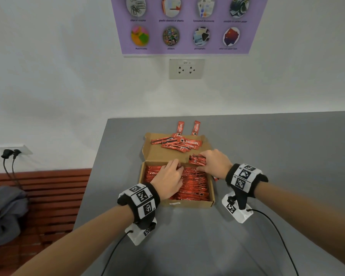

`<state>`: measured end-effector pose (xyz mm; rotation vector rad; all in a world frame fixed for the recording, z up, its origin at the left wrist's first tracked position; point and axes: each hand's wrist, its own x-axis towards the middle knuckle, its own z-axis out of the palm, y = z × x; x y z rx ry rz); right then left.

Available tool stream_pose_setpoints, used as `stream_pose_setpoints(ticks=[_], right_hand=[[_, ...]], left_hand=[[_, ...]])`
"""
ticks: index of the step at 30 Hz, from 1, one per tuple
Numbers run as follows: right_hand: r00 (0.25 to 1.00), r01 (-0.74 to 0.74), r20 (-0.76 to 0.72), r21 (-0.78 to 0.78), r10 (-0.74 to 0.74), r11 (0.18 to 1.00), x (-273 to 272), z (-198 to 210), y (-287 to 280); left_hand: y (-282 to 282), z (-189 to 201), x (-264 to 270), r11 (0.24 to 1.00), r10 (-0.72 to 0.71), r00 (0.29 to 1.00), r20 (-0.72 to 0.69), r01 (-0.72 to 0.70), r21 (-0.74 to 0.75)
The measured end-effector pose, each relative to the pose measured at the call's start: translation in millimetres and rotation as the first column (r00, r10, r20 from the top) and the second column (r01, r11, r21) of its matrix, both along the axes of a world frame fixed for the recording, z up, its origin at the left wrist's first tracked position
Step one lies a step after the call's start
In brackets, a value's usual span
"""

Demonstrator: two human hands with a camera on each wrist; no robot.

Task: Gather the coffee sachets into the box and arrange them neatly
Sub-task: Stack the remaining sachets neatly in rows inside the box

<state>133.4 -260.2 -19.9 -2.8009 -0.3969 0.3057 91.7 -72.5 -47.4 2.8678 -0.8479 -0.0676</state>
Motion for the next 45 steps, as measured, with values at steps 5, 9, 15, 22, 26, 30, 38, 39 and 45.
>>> stream_pose_setpoints(ticks=[5,9,15,22,26,30,38,39,45], right_hand=[[0.999,-0.034,0.009,-0.029,0.034,0.999,-0.1,-3.3,-1.4],[0.998,-0.063,-0.014,-0.092,0.062,0.994,-0.7,-8.0,-3.0],[0.999,-0.035,-0.036,-0.061,0.032,0.998,-0.9,-2.9,-4.8],[0.999,-0.027,-0.032,0.05,0.029,0.998,-2.4,-3.3,-12.0],[0.944,0.265,0.141,0.212,-0.298,0.941,25.1,-5.0,-42.5],[0.954,0.293,-0.087,0.071,-0.286,0.954,22.4,-17.7,-58.0],[0.931,0.351,-0.157,0.142,-0.329,0.925,10.2,-47.2,-51.4],[0.929,0.358,-0.151,0.129,-0.338,0.925,12.1,-49.6,-52.1],[0.928,0.337,-0.134,-0.101,-0.348,0.936,13.3,-41.1,-47.1]], left_hand=[[0.1,-1.8,1.1,0.999,-0.012,1.0,-0.008,0.013,0.049],[-0.5,-4.3,-0.1,0.996,-0.013,1.0,0.003,0.013,0.092],[1.8,-2.3,1.5,1.0,-0.005,1.0,0.0,0.005,0.024],[13.1,-0.7,1.8,0.999,0.039,0.999,0.009,-0.038,-0.034],[42.3,12.3,16.2,0.922,0.373,0.923,0.096,-0.356,-0.155],[68.3,15.7,23.3,0.746,0.595,0.783,-0.18,-0.622,-0.239],[75.7,-5.5,25.2,0.729,0.562,0.749,-0.352,-0.649,-0.218],[75.5,-7.1,25.3,0.731,0.561,0.752,-0.347,-0.646,-0.218],[77.0,-5.1,27.0,0.746,0.554,0.757,-0.346,-0.636,-0.198]])
